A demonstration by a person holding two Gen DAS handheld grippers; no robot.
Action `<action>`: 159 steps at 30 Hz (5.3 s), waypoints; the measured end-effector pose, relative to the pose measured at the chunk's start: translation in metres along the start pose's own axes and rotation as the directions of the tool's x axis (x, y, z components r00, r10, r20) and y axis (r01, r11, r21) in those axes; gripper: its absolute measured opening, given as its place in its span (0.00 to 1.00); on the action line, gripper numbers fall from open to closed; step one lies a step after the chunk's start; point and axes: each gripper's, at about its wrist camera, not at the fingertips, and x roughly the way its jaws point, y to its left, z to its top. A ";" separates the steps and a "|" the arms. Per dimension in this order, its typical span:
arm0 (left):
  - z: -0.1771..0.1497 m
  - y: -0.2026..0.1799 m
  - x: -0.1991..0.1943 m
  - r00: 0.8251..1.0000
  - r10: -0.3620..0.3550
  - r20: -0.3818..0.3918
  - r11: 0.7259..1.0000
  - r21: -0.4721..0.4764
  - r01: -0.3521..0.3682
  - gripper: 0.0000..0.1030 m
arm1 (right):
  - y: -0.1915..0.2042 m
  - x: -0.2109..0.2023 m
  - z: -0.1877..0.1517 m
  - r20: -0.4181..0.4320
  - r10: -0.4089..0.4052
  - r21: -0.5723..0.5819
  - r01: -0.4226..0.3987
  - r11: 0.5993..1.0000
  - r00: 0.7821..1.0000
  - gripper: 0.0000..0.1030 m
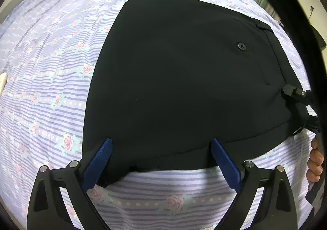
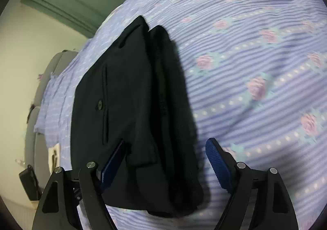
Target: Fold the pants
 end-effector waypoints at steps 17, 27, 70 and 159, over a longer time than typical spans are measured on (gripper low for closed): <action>0.016 0.029 0.004 0.996 -0.084 0.013 0.995 -0.046 0.085 0.95 | 0.035 0.012 0.001 -0.001 0.031 0.028 -0.031 0.999 1.000 0.62; 0.057 0.098 -0.040 0.975 -0.152 0.159 0.988 0.004 0.154 0.89 | 0.093 0.000 -0.010 0.081 -0.308 -0.196 0.318 0.928 0.948 0.31; 0.064 0.076 -0.154 0.943 -0.328 0.060 0.940 0.122 0.319 0.09 | 0.193 -0.125 -0.075 0.282 -0.323 -0.397 0.416 0.818 0.904 0.12; -0.064 0.190 -0.317 0.941 -0.279 0.193 0.949 0.206 0.239 0.08 | 0.317 -0.183 -0.225 0.166 -0.150 -0.294 0.194 0.936 0.975 0.24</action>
